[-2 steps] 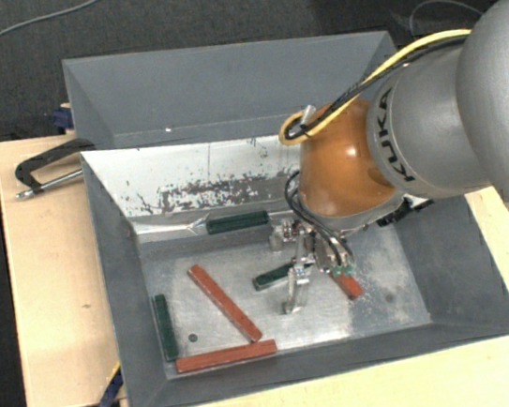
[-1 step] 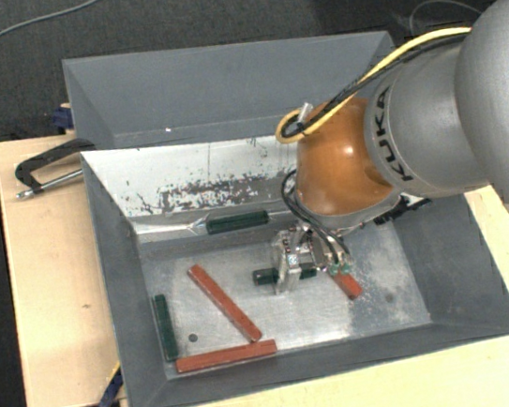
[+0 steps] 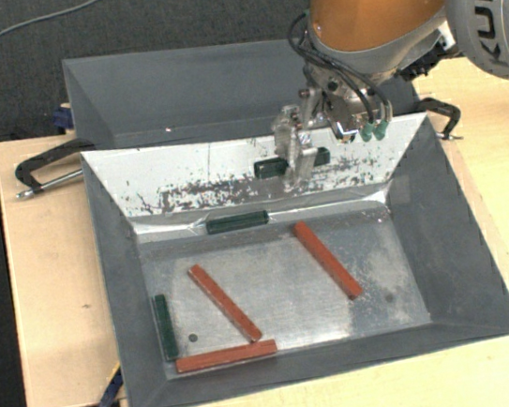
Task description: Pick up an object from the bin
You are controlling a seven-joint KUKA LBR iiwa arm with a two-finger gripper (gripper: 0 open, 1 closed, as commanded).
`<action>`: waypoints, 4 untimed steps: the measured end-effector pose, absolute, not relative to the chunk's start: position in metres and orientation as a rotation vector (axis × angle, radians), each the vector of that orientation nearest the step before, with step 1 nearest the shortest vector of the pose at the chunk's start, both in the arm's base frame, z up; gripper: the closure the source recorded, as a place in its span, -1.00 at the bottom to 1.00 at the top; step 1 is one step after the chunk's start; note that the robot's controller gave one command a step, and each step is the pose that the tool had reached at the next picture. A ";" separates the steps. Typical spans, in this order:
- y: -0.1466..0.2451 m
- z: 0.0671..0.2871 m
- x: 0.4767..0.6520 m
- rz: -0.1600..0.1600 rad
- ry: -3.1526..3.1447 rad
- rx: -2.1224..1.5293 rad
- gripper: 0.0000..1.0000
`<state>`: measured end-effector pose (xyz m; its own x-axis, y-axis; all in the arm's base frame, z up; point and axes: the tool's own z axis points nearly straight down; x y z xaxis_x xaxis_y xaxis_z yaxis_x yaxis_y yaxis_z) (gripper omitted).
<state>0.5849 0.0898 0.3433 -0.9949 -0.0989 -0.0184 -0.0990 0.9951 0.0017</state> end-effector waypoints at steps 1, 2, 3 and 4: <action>0.089 0.338 0.584 0.003 3.130 -0.154 -1.00; 0.068 0.213 0.586 0.001 3.123 -0.387 -1.00; 0.089 0.071 0.598 0.004 3.138 -0.129 -1.00; 0.089 0.076 0.600 0.005 3.131 -0.128 1.00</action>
Offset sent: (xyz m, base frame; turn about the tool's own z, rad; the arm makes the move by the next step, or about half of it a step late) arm 0.0000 0.0000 0.0000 0.0000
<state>0.6001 0.0889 0.0763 -0.9966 -0.0818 -0.0077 -0.0818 0.9966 0.0026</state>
